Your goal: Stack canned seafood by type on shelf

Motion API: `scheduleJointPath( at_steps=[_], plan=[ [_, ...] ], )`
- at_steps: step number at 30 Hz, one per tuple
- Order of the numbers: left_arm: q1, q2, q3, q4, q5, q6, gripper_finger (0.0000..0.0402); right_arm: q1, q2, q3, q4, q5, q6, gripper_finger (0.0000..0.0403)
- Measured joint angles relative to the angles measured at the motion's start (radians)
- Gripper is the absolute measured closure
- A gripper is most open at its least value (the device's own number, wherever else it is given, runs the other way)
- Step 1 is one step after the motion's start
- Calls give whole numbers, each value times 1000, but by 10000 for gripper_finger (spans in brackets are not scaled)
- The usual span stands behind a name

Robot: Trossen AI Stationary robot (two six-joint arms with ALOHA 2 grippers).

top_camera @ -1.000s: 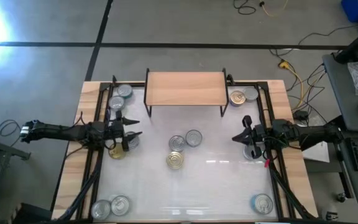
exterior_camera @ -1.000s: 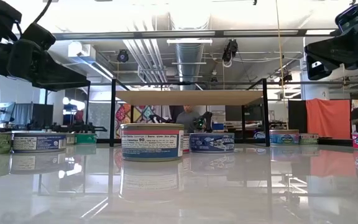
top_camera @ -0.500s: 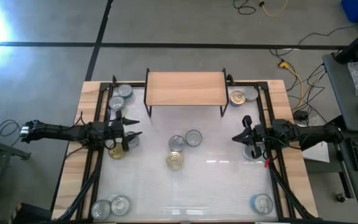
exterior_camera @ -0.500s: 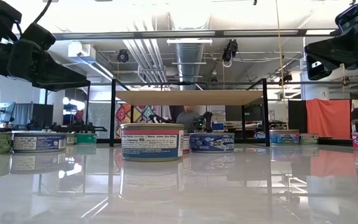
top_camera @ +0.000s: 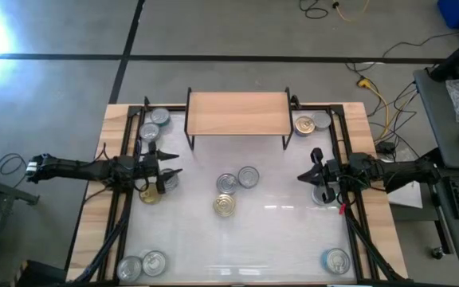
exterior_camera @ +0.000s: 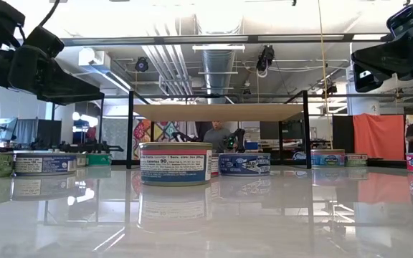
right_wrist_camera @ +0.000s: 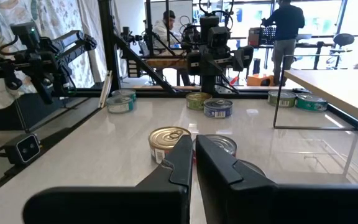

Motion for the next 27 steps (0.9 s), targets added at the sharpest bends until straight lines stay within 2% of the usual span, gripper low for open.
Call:
scheduleJointPath(
  at_steps=[7, 9, 12, 14, 16, 19, 20, 24, 27],
  plan=[
    [0, 0, 0, 0, 0, 0, 161, 0, 0, 0, 5, -1, 12, 390],
    [0, 0, 0, 0, 0, 0, 161, 0, 7, 0, 67, -1, 104, 390],
    [0, 0, 0, 0, 0, 0, 161, 0, 9, 0, 147, -1, 354, 390],
    [0, 0, 0, 0, 0, 0, 161, 2, 14, 0, 146, -6, 416, 390],
    [0, 0, 0, 0, 0, 0, 161, 8, 27, 0, 127, -67, 427, 390],
    [0, 0, 0, 0, 0, 0, 161, 41, 54, 0, 125, -234, 472, 390],
    [0, 0, 0, 0, 0, 0, 161, 60, 64, 0, 126, -255, 498, 390],
    [0, 0, 0, 0, 0, 0, 161, 131, 99, 3, 131, -191, 628, 390],
    [0, 0, 0, 0, 0, 0, 161, 184, 129, 20, 129, -182, 614, 390]
  ],
)
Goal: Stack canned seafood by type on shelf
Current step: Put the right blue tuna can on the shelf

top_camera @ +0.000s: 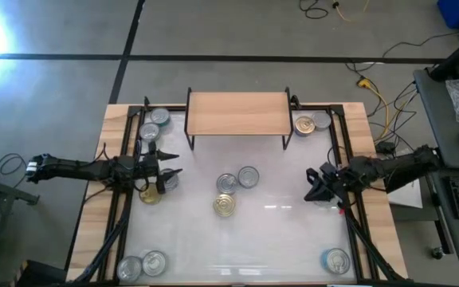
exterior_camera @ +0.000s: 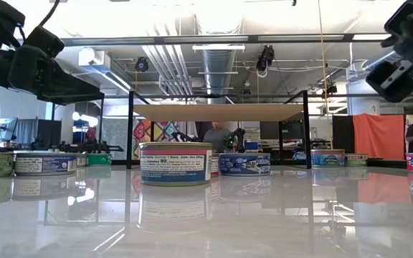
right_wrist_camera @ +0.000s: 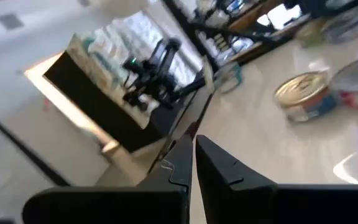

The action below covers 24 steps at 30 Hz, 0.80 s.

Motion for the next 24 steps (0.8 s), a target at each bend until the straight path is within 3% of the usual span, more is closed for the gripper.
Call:
scheduleJointPath(
  at_steps=[6, 10, 17, 24],
  plan=[
    [0, 0, 0, 0, 0, 0, 161, 123, 94, -2, 3, 271, -196, 390],
    [0, 0, 0, 0, 0, 0, 161, 142, 189, -2, 32, 362, -323, 390],
    [0, 0, 0, 0, 0, 0, 161, 139, 417, -1, 299, 384, -353, 375],
    [0, 0, 0, 0, 0, 0, 161, 139, 633, 103, 338, 391, -319, 272]
  ],
)
